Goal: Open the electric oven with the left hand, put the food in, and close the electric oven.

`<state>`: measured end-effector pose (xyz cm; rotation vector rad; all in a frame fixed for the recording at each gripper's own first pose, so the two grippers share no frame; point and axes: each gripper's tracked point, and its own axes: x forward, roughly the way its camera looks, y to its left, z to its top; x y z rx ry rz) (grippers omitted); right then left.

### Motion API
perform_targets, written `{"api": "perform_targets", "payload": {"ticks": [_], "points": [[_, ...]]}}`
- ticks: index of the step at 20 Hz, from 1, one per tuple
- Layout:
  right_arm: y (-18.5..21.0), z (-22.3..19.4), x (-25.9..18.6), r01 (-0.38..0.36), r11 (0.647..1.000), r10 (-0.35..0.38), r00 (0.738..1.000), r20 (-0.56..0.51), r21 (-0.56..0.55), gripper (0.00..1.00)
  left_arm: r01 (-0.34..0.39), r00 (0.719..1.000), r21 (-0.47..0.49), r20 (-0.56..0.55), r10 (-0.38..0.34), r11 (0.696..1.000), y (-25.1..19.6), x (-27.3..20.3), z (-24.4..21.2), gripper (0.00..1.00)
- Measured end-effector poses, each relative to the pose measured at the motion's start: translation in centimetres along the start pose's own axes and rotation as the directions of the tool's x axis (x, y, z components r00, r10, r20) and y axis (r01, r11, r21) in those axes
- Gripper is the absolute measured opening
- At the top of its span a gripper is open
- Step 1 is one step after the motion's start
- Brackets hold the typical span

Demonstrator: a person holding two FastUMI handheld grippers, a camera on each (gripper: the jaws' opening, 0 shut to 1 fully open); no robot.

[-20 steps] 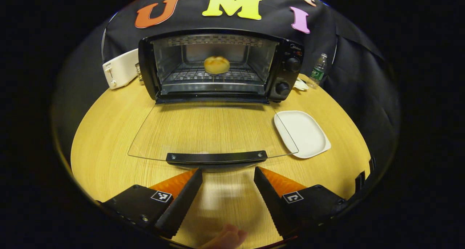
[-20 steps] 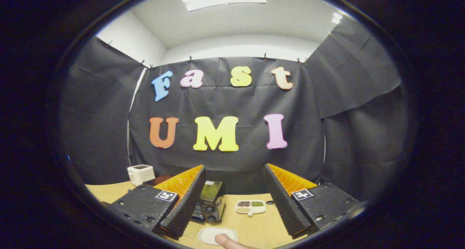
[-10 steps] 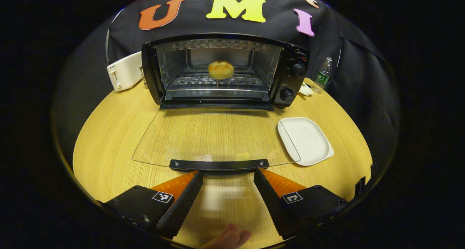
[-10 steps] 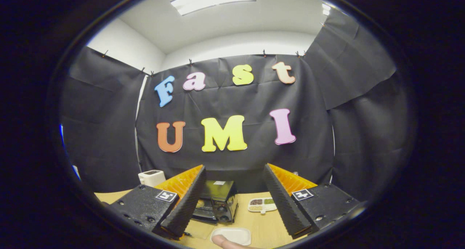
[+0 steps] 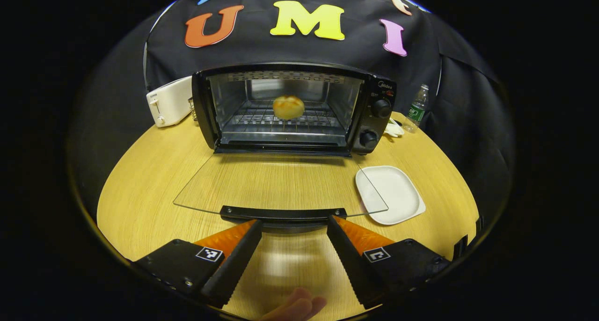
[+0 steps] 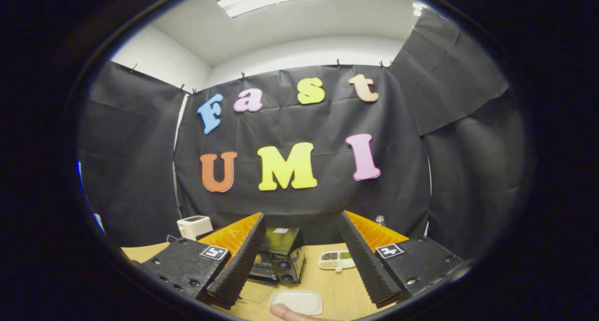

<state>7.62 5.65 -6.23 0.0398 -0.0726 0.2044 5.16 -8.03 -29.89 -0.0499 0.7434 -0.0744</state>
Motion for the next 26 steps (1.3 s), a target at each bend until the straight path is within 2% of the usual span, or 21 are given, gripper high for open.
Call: {"api": "perform_targets", "payload": {"ticks": [7,8,9,11,12,17,22,26], "points": [[-0.9,-1.2,0.5,0.02,1.0,-0.019,1.0,-0.025,0.021,0.96,-0.054,0.996,0.06,0.08,0.049,0.997,0.5,-1.0,2.8,0.94],[-1.1,-1.4,0.5,0.023,0.999,-0.023,0.999,-0.031,0.023,0.96,-0.06,0.994,0.064,0.096,0.054,0.996,0.6,-1.1,3.4,0.87],[-1.3,-1.6,0.5,0.028,0.999,-0.027,0.999,-0.037,0.026,0.96,-0.06,0.993,0.064,0.108,0.053,0.996,0.6,-1.3,3.9,0.96],[-1.6,-2.0,0.5,0.035,0.999,-0.034,0.998,-0.051,0.031,0.96,-0.061,0.991,0.065,0.127,0.053,0.996,0.6,-1.4,4.8,1.0],[-1.7,-2.1,0.4,0.039,0.999,-0.038,0.998,-0.054,0.031,0.96,-0.063,0.989,0.07,0.139,0.052,0.996,0.7,-1.5,5.4,0.97],[-2.2,-1.6,-0.6,0.054,0.998,-0.053,0.997,-0.051,0.017,0.96,-0.069,0.974,0.083,0.22,0.05,0.994,0.8,-2.0,8.8,0.96],[-2.3,-0.7,-1.9,0.068,0.998,-0.068,0.997,-0.038,0.002,0.96,-0.076,0.946,0.074,0.322,0.049,0.994,1.0,-1.6,13.0,0.96],[-2.5,0.0,-3.4,0.081,0.997,-0.081,0.996,-0.03,0.003,0.96,-0.142,0.906,0.061,0.411,0.105,0.988,2.5,-1.0,16.8,0.97]]}}
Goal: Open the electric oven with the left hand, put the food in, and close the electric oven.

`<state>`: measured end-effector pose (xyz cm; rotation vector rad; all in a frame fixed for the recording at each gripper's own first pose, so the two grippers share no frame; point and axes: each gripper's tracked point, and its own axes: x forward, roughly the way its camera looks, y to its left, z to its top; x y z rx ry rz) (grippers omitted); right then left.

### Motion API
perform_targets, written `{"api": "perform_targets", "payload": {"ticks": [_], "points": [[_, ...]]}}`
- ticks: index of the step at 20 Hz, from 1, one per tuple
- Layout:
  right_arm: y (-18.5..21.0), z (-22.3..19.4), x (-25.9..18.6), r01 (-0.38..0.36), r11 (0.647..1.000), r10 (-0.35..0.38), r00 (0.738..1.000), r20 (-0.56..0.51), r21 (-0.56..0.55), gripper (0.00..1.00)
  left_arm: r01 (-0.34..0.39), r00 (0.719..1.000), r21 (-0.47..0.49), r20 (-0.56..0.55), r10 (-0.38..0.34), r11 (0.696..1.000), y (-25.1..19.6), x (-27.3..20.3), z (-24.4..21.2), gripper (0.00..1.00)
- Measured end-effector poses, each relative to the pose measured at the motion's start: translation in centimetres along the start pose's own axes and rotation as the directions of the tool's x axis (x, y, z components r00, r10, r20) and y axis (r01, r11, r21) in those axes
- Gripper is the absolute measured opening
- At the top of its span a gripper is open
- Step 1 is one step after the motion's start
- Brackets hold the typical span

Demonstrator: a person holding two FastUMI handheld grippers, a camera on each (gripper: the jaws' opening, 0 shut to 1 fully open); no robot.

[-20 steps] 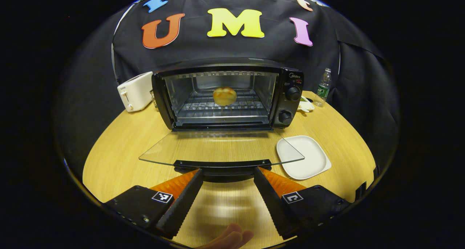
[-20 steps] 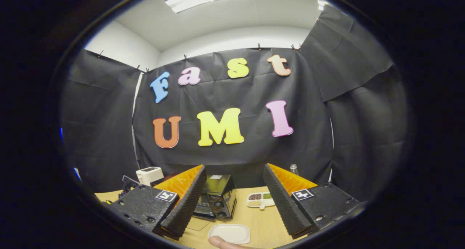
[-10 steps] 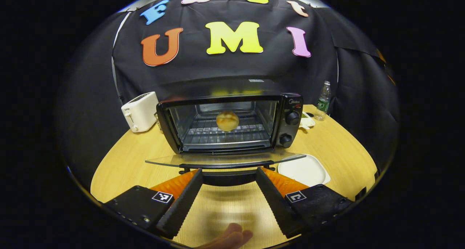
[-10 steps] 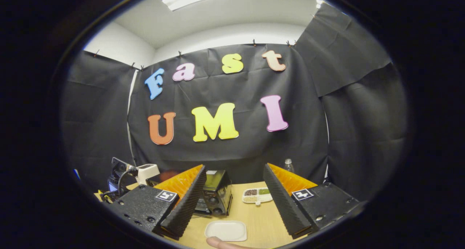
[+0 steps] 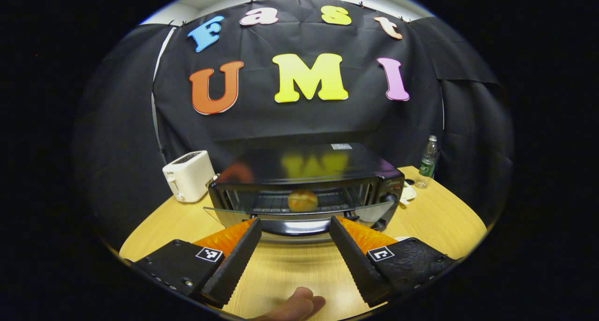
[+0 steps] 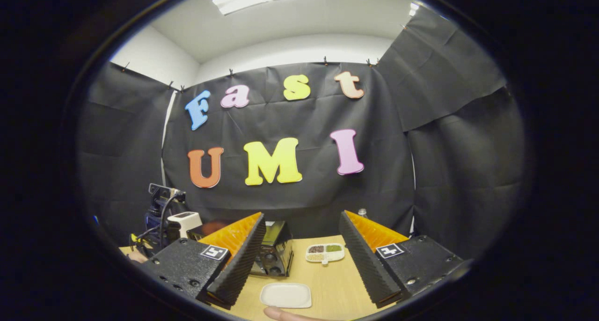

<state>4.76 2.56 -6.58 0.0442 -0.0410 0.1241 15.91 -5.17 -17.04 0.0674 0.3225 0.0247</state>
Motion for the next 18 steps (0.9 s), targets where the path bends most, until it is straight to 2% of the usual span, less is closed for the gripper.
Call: {"api": "perform_targets", "payload": {"ticks": [2,4,7,8,12,18], "points": [[0.0,0.3,-0.8,-0.001,1.0,0.001,1.0,0.006,0.001,0.96,-0.038,0.999,0.002,0.006,0.038,0.999,1.0,0.3,0.4,0.97],[-0.1,0.6,-1.7,0.006,1.0,-0.006,1.0,0.008,0.003,0.96,-0.04,0.999,-0.011,0.028,0.04,0.999,1.3,-0.7,1.4,1.0],[-0.2,0.9,-3.1,0.016,1.0,-0.016,1.0,0.01,0.005,0.96,-0.023,0.996,-0.038,0.087,0.026,0.999,1.3,-3.4,3.0,0.93],[-0.1,1.0,-3.6,0.017,1.0,-0.017,1.0,0.011,0.007,0.96,-0.012,0.995,-0.049,0.097,0.017,0.999,1.4,-4.6,3.1,0.96],[0.5,1.3,-6.5,0.008,1.0,-0.009,1.0,0.021,0.026,0.96,0.006,0.987,-0.061,0.161,0.004,0.998,2.0,-9.6,4.4,0.96],[-0.6,0.8,-10.4,0.055,0.997,-0.057,0.998,0.027,0.049,0.96,0.03,0.96,-0.047,0.278,-0.016,0.998,2.1,-18.6,5.9,0.96]]}}
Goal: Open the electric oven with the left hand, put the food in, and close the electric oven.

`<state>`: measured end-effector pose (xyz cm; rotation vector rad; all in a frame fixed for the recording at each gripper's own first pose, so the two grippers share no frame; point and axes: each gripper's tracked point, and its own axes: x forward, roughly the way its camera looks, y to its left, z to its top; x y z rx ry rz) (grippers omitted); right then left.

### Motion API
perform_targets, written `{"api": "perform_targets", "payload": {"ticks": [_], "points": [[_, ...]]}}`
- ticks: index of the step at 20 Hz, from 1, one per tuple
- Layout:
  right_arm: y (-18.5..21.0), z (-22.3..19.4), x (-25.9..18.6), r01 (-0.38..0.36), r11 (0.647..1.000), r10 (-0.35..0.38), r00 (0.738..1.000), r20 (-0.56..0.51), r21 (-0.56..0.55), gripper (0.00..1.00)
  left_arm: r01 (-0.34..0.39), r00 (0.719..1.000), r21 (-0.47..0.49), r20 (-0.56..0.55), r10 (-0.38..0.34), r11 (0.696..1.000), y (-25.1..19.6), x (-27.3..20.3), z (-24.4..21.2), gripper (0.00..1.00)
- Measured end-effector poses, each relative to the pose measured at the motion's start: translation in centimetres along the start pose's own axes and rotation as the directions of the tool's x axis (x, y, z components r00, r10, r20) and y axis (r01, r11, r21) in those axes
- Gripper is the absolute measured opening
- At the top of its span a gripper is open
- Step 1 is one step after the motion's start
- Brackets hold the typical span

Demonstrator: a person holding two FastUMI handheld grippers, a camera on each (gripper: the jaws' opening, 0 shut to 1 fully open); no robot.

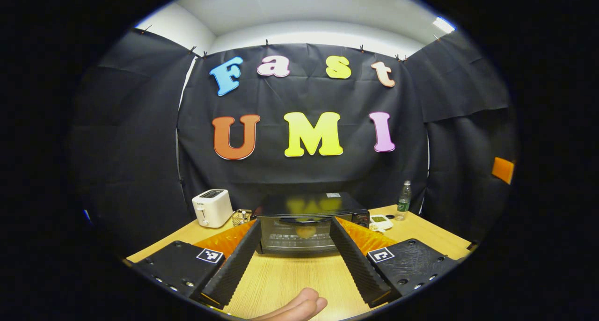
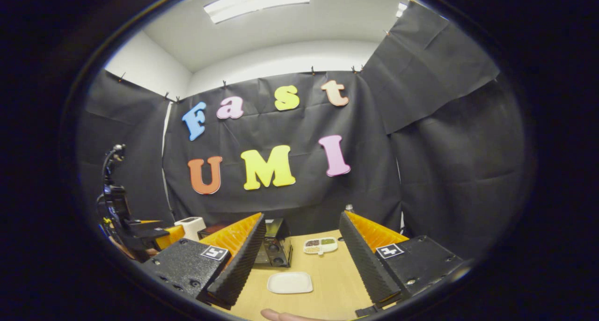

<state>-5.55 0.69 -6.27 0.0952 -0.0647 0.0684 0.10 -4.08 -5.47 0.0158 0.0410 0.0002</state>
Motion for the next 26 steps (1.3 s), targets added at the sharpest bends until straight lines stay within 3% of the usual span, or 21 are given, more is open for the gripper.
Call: {"api": "perform_targets", "payload": {"ticks": [3,4,8,11,12,15,25,26], "points": [[0.2,-0.3,-0.9,-0.002,1.0,0.002,1.0,-0.026,-0.019,0.96,-0.008,0.999,-0.001,0.052,0.008,1.0,0.3,-3.9,1.6,1.0],[0.1,-0.5,-1.3,-0.003,1.0,0.002,0.999,-0.037,-0.025,0.96,-0.003,0.999,-0.01,0.054,0.004,1.0,0.3,-4.9,1.5,0.96],[-0.3,-1.3,-2.2,0.012,0.998,-0.015,0.998,-0.056,-0.059,0.96,0.018,0.999,-0.023,0.031,-0.017,1.0,0.6,-7.7,-0.1,0.96],[-0.4,-1.7,-2.2,0.011,1.0,-0.012,0.999,-0.049,-0.028,0.96,-0.016,0.999,0.004,0.037,0.016,1.0,2.2,-8.8,-0.6,1.0],[-0.5,-1.8,-2.2,0.01,1.0,-0.011,0.999,-0.048,-0.019,0.96,-0.015,0.999,0.002,0.042,0.015,1.0,2.2,-9.0,-0.3,0.96],[-0.7,-2.5,-2.3,0.011,1.0,-0.012,0.998,-0.065,-0.015,0.96,-0.017,0.998,0.005,0.065,0.017,1.0,2.6,-9.5,0.8,0.96],[-1.2,-2.3,-3.3,0.016,1.0,-0.017,0.998,-0.054,-0.011,0.96,0.024,0.997,0.034,0.069,-0.026,0.999,0.7,-10.7,1.4,0.96],[-1.3,-2.3,-3.4,0.015,1.0,-0.015,0.998,-0.056,-0.007,0.96,0.022,0.998,0.037,0.066,-0.024,0.999,0.8,-10.7,1.4,0.89]]}}
